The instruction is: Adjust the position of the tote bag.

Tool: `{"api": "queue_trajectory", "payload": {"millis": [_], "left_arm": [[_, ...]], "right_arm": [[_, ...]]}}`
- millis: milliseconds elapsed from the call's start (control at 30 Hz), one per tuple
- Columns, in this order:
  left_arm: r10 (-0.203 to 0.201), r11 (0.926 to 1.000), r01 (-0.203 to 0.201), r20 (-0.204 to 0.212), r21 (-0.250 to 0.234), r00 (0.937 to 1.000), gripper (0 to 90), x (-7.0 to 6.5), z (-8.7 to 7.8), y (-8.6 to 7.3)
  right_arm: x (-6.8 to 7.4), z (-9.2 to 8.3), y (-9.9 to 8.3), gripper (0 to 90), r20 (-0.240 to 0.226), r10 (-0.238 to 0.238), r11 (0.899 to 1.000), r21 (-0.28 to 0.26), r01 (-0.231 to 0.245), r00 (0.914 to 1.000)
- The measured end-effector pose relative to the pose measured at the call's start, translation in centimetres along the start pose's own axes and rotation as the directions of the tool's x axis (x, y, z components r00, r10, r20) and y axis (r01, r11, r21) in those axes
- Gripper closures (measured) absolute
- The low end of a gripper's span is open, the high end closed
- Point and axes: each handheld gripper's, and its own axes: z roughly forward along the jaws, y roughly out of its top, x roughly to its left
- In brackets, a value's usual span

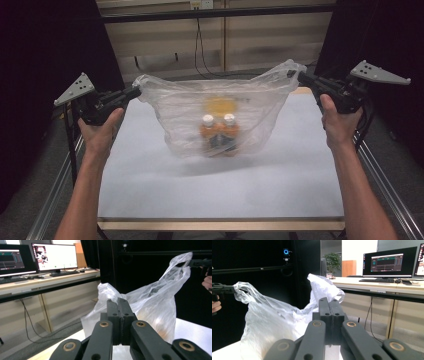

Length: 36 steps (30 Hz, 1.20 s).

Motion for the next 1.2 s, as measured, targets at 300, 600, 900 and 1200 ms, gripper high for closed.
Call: {"api": "queue_trajectory", "payload": {"millis": [300,600,900,1200], "left_arm": [[-0.036,0.9993,0.036,-0.006,0.01,0.9993,90.0,0.3,-0.3,-2.0],[-0.054,0.9985,0.055,-0.009,0.006,0.9985,90.0,0.0,-0.9,-4.1],[-0.072,0.9966,0.072,-0.008,0.039,0.9974,90.0,0.0,-0.6,-6.5],[-0.075,0.9932,0.074,0.004,0.089,0.9972,90.0,0.0,-0.6,-7.7]], "right_arm": [[-0.6,-0.7,-2.4,90.0,0.014,0.013,0.999,0.034,-0.014,0.9998],[-0.5,-1.4,-4.7,90.0,0.026,0.029,0.997,0.067,-0.03,0.9993],[-1.0,-1.5,-7.3,90.0,0.034,0.051,0.992,0.113,-0.055,0.9981],[-1.1,-1.5,-8.8,90.0,0.042,0.064,0.985,0.16,-0.07,0.9971]]}}
